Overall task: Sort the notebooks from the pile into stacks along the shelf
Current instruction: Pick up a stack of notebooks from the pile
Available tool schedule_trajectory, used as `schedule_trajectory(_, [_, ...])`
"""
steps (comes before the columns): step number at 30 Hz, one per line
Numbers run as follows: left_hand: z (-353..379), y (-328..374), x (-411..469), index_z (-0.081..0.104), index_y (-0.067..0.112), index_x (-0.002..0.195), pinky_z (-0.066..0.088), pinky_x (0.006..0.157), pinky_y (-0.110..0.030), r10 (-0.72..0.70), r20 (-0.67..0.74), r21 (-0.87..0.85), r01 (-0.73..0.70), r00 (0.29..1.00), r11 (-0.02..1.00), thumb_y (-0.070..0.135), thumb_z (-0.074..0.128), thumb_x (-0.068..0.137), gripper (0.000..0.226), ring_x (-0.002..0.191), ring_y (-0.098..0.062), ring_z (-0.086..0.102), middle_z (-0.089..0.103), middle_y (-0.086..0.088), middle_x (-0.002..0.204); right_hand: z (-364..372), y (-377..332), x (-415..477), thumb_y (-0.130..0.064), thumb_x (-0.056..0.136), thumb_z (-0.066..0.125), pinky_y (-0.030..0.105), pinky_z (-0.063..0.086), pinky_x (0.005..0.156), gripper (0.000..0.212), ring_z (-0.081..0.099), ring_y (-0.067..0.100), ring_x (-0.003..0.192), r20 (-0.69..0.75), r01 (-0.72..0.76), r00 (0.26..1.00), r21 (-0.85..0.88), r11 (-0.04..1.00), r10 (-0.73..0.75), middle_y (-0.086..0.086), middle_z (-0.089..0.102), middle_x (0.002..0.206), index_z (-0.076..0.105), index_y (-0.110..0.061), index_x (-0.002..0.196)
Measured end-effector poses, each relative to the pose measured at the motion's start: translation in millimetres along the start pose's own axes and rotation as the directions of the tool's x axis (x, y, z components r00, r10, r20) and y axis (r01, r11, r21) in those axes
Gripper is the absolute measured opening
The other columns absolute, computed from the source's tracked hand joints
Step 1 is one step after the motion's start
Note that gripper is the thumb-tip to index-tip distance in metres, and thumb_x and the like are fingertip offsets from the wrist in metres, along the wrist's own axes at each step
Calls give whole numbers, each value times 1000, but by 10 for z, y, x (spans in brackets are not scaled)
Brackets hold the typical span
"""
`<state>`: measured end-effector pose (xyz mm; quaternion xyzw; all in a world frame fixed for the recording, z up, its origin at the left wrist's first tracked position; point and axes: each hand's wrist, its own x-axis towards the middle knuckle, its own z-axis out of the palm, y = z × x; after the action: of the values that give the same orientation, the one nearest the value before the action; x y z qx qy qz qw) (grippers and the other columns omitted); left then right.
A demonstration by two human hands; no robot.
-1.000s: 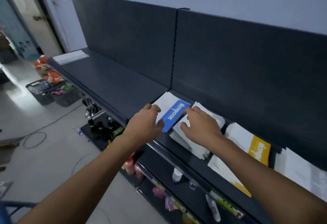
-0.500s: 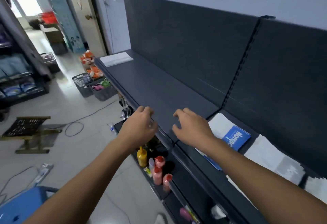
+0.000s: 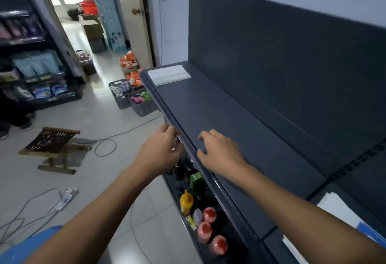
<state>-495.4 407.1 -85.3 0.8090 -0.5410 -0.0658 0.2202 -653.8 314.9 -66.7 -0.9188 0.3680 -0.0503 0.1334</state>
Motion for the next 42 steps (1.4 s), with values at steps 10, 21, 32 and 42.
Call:
schedule_trajectory(10, [-216,-1278,1034,55,23,122,55,84,-38,-19,39,-35,20,999,999,40,54,93,33,95,-14,64,55,6,118,323,-594,1429,-31,98,54,38,51,79,29,62,23,104,15,-40,999,-46,998,41,-1,57,123,55,-21,125])
schedule_trajectory(21, [-537,-2439,2348,55,23,128,55,85,-35,105,124,3,-106,987,994,43,52,94,39,104,-15,62,55,5,124,540,-1151,2850,-35,99,53,42,55,83,29,62,22,101,-3,-246,969,-30,969,246,-1,56,122,54,-21,125])
schedule_trajectory(32, [-369,-2688,3999,57,23,130,47,100,-36,249,169,44,-260,954,965,45,54,93,44,123,-19,46,53,0,129,594,-781,4210,-33,98,52,37,51,78,29,60,24,108,-49,-397,917,7,918,397,-1,55,124,53,-20,125])
schedule_trajectory(42, [-74,-2574,5114,41,18,145,30,113,-44,262,259,105,-297,930,949,46,54,89,64,132,-36,37,49,-11,140,637,-441,4750,-28,93,55,37,53,82,28,53,24,117,-3,-580,812,109,808,583,3,57,120,55,-17,119])
